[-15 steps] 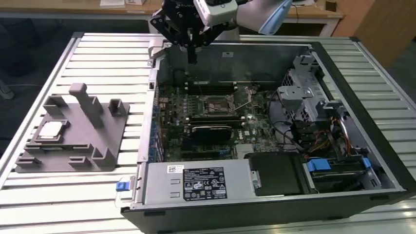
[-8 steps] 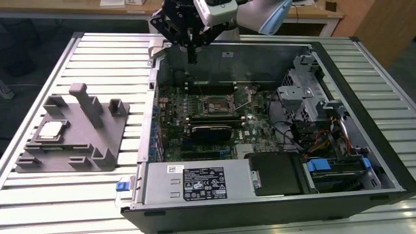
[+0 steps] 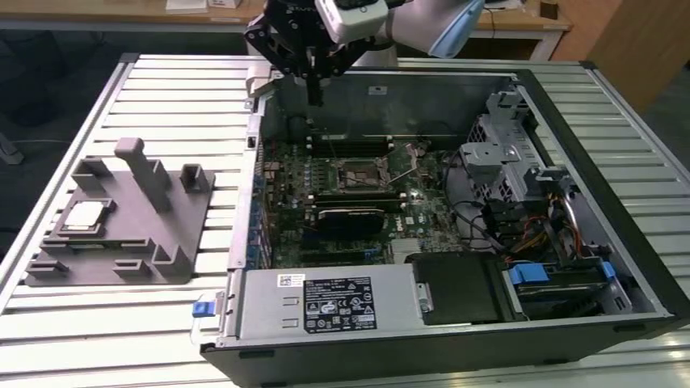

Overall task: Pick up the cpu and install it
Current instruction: 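Reach for the cpu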

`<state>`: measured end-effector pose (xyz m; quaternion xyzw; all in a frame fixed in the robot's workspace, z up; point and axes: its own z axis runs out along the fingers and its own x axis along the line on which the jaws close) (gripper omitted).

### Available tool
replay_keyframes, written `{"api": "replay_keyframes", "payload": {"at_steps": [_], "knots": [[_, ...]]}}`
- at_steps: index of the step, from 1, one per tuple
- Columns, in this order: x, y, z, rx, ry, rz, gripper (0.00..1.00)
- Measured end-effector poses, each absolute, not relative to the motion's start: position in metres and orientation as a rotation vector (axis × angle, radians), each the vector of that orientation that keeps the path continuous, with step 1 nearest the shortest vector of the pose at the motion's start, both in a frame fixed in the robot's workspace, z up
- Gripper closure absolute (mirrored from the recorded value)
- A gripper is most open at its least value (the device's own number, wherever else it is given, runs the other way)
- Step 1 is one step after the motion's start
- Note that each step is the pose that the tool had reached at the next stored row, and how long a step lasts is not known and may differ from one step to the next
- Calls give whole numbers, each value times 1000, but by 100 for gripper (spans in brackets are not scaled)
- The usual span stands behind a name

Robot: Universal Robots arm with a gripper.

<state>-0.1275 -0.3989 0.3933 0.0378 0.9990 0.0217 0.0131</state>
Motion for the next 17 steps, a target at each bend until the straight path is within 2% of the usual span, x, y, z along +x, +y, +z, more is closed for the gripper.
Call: {"api": "replay_keyframes", "payload": {"at_steps": [17], "knots": [[-158,-399,393,118,3112,68,89]]}}
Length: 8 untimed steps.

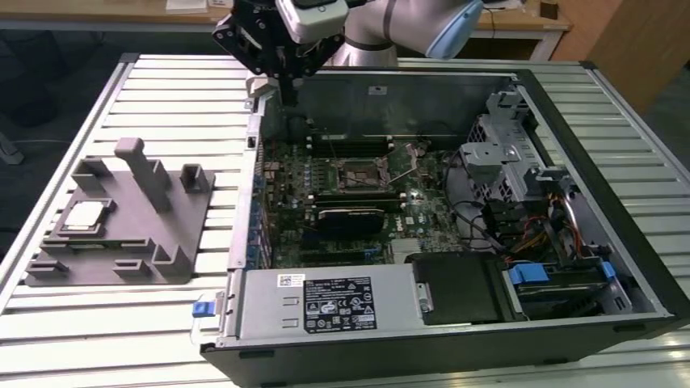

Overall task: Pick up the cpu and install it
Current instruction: 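Reach for the cpu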

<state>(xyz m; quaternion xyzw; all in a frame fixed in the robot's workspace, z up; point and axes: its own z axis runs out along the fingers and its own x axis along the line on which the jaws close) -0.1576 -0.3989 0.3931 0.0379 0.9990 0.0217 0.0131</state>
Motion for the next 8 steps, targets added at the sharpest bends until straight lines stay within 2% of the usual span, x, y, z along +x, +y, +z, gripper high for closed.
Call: {"api": "replay_keyframes", "payload": {"at_steps": [8], "knots": [[-176,-399,393,118,3113,68,89]]}}
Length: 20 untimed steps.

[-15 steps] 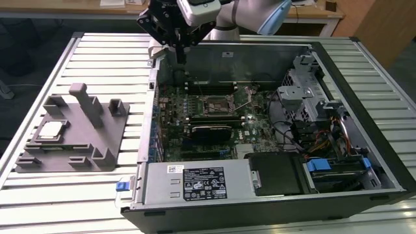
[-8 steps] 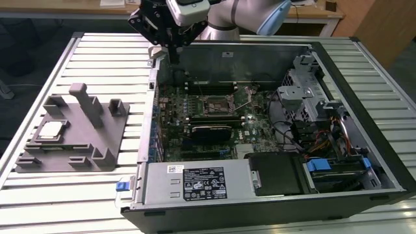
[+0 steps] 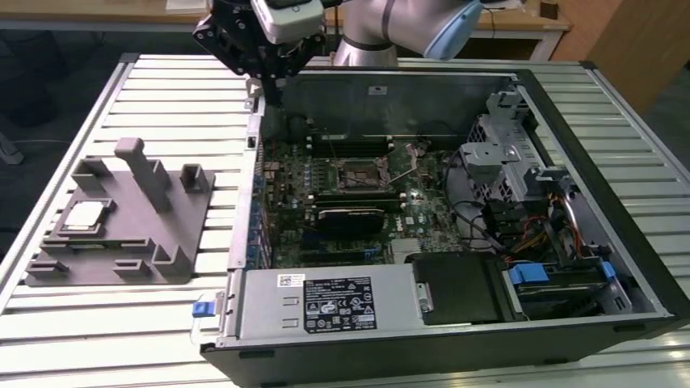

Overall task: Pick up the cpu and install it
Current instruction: 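Reach for the cpu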

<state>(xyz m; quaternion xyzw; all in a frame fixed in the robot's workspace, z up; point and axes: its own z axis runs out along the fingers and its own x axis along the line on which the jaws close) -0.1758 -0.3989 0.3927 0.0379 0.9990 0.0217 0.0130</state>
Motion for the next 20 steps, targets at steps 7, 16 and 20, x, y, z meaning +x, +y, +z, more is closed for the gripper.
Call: {"api": "replay_keyframes", "payload": {"at_steps": [7,16,20], "knots": [[-192,-399,392,118,3112,68,89],[-215,-399,391,118,3113,68,89],[-225,-399,390,118,3112,68,89]]}}
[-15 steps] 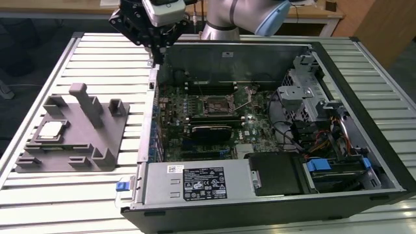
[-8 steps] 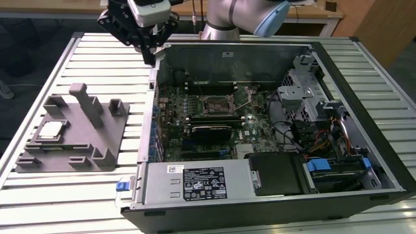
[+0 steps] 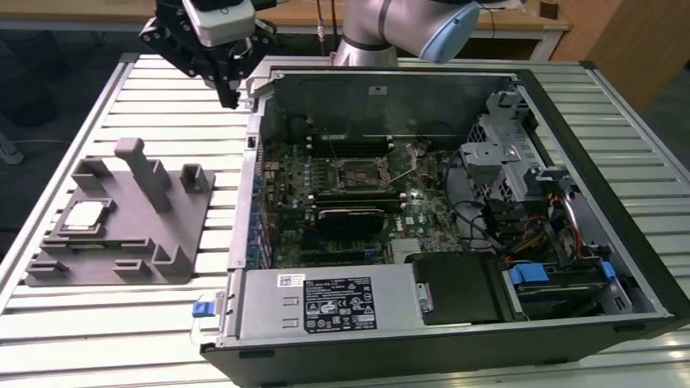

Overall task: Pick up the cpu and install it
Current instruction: 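Reach for the cpu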

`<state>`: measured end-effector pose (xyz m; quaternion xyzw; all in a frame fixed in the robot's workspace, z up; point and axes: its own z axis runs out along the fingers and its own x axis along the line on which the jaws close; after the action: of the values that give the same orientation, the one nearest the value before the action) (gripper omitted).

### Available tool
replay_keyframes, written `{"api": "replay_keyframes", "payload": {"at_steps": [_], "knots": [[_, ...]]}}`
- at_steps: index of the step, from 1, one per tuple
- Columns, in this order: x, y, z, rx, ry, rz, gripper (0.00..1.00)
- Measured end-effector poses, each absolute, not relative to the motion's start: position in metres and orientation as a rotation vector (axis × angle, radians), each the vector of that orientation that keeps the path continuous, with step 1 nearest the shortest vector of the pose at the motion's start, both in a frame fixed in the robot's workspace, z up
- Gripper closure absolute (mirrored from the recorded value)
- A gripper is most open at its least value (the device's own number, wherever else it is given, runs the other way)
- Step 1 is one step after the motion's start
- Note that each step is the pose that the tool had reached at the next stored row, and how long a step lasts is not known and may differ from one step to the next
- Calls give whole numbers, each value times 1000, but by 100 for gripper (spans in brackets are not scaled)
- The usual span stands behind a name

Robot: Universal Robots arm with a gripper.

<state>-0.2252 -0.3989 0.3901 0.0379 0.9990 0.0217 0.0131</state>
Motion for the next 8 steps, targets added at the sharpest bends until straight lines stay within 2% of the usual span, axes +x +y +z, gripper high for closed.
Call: {"api": "replay_keyframes", "payload": {"at_steps": [8], "knots": [[-246,-399,387,118,3112,68,89]]}}
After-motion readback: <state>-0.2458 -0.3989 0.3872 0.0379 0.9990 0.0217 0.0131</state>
